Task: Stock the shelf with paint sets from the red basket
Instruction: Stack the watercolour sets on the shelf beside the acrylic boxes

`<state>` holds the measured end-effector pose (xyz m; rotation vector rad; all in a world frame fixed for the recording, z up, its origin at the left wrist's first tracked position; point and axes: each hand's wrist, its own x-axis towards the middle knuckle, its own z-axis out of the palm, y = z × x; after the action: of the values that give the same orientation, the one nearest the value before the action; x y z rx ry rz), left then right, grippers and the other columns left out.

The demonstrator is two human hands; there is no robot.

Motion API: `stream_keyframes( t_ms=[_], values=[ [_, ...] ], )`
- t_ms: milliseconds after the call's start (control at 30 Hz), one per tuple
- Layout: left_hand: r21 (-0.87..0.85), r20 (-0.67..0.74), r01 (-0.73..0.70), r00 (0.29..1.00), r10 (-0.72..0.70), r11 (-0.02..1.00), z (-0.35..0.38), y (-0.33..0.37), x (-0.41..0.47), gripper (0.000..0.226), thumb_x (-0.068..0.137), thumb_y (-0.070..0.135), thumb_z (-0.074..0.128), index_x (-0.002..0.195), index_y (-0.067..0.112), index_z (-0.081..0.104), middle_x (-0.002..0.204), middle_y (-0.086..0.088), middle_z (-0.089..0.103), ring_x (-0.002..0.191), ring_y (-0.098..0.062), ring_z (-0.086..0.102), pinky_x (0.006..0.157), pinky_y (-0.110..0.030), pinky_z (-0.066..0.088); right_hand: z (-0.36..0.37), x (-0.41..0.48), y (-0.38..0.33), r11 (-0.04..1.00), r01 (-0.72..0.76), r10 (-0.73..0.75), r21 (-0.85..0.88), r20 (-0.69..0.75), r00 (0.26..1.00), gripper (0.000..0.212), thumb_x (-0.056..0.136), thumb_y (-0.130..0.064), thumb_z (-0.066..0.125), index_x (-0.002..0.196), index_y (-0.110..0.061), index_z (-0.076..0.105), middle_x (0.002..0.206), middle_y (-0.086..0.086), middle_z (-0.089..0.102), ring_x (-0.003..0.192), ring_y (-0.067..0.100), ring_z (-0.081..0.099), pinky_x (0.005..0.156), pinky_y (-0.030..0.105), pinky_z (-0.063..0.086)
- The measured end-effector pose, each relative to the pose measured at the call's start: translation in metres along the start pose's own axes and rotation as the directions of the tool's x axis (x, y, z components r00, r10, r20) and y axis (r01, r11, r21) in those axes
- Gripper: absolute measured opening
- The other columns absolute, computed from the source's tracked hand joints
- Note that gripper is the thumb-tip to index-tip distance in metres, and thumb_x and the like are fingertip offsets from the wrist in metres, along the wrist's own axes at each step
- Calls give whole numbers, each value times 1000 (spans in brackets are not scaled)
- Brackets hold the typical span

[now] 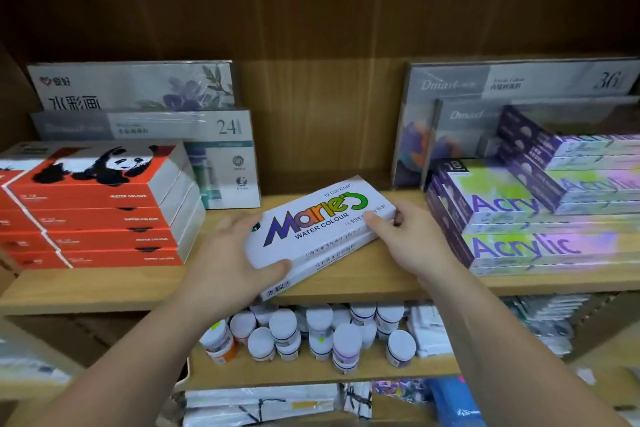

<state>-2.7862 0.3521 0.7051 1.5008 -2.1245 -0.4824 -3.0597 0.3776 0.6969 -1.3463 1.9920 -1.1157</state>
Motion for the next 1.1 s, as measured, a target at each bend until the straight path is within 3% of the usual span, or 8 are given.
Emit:
stream_keyframes(
  t_ms=[100, 200, 333, 467, 700, 833, 1000, 1100],
  values=[
    [25, 12, -41, 999, 41, 999, 4, -5, -9, 119, 50, 77, 80, 152, 26, 46, 153, 0, 39, 141, -18, 37, 115, -34, 34, -4, 6, 7, 1000, 20, -20, -4, 18, 1000, 43, 85, -58, 70, 112, -24, 74, 104, -7, 75, 100, 19, 68, 93, 46, 54],
    [80, -63, 0, 998, 5, 997, 9, -12, -18, 117, 53, 62, 94, 153, 24, 45, 161, 1, 29, 147, -17, 28, 119, -35, 29, -5, 8, 13, 1000, 16, -16, 14, 22, 1000, 34, 90, -47, 73, 115, -24, 73, 108, -7, 74, 101, 16, 67, 95, 45, 54],
    [10, -214, 3, 977, -1, 1000, 13, -24, -19, 90, 59, 39, 99, 137, 16, 61, 127, 9, 47, 114, -19, 55, 103, -35, 49, -1, 2, 19, 998, 0, 1, 68, -14, 1000, 31, 87, -48, 77, 107, -26, 72, 98, -10, 74, 94, 13, 69, 89, 42, 55],
    [42, -330, -11, 944, 24, 999, 17, -35, -18, 61, 71, 20, 94, 126, 11, 68, 106, 3, 56, 83, -18, 59, 84, -41, 59, -1, -3, 18, 997, 2, -2, 81, -1, 1000, 33, 84, -49, 80, 111, -34, 68, 84, -7, 71, 83, 12, 67, 75, 35, 50],
    [73, -404, -33, 913, 59, 997, 23, -46, -10, 50, 72, 8, 92, 118, 2, 74, 102, -12, 70, 87, -35, 68, 82, -49, 60, 5, -7, 10, 988, 57, -65, 142, 53, 996, 43, 75, -32, 92, 111, -26, 69, 106, -18, 75, 81, -1, 70, 75, 21, 55],
    [34, -409, -18, 912, 30, 999, 24, -48, -2, 43, 72, 8, 91, 111, 3, 75, 97, -11, 70, 85, -33, 68, 83, -49, 60, 4, -6, 8, 990, 28, -32, 138, 33, 999, 49, 75, -34, 92, 117, -23, 69, 103, -14, 77, 83, 3, 72, 81, 33, 59],
    [-20, -394, -53, 918, 41, 998, 20, -47, 1, 41, 71, 7, 92, 108, 6, 76, 92, -5, 67, 74, -23, 66, 76, -45, 62, 5, -13, 7, 996, 42, -45, 75, 30, 999, 62, 69, -31, 96, 124, -25, 67, 103, -23, 72, 79, -8, 66, 66, 11, 47],
    [-51, -380, -87, 923, 61, 995, 21, -39, 5, 40, 70, 7, 93, 107, 8, 78, 86, 1, 64, 70, -21, 65, 73, -45, 62, 3, -19, 5, 996, 51, -52, -76, -14, 999, 72, 69, -30, 96, 133, -27, 63, 108, -18, 72, 98, 6, 68, 81, 23, 52]
  ],
)
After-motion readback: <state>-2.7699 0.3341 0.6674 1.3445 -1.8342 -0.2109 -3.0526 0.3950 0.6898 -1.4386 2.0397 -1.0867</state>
